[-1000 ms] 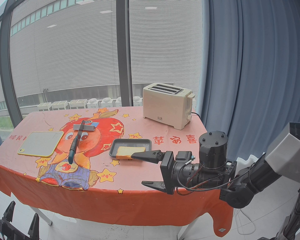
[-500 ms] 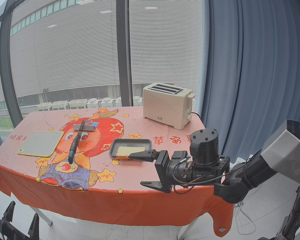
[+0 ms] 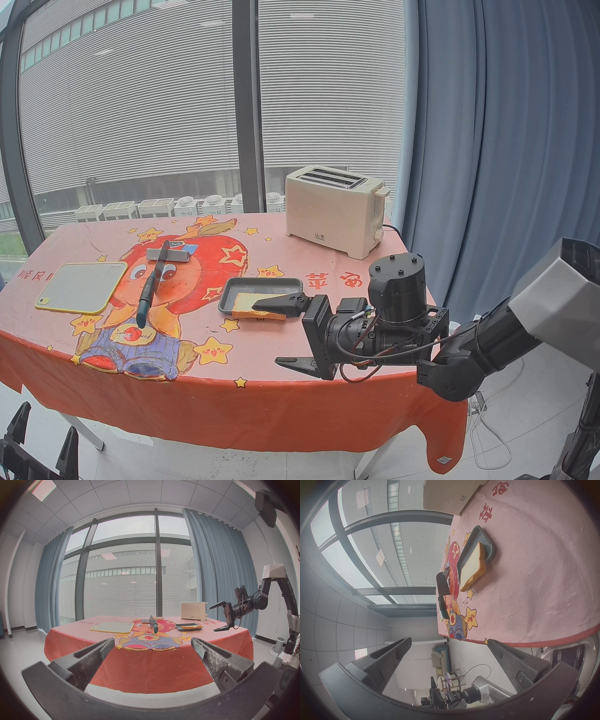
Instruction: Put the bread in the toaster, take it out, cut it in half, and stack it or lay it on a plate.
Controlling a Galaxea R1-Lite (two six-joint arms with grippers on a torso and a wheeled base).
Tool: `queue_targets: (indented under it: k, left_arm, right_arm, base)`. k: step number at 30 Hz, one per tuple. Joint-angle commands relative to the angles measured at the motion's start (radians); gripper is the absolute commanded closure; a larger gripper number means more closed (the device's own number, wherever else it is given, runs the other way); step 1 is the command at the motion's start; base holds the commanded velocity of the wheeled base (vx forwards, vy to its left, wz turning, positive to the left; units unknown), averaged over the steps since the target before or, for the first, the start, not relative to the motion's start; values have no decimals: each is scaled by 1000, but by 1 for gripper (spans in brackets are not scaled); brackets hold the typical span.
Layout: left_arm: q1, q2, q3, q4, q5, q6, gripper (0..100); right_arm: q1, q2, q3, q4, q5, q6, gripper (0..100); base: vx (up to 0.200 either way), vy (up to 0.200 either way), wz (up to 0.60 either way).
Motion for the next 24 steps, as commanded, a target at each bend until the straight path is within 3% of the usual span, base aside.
queue_targets:
  k: [1, 15, 24]
  left_arm:
    - [0, -13, 18, 0, 0, 0, 0]
    - [0, -15, 18, 0, 0, 0, 0]
    - [0, -15, 18, 0, 0, 0, 0]
  right_arm:
    - [-3, 14, -1, -2, -1, 1, 0]
    - [-6, 25, -10, -2, 1, 7, 0]
    - [1, 52, -18, -14, -8, 45, 0]
  base:
    - [0, 0, 0]
    - [0, 0, 0]
    - [0, 0, 0]
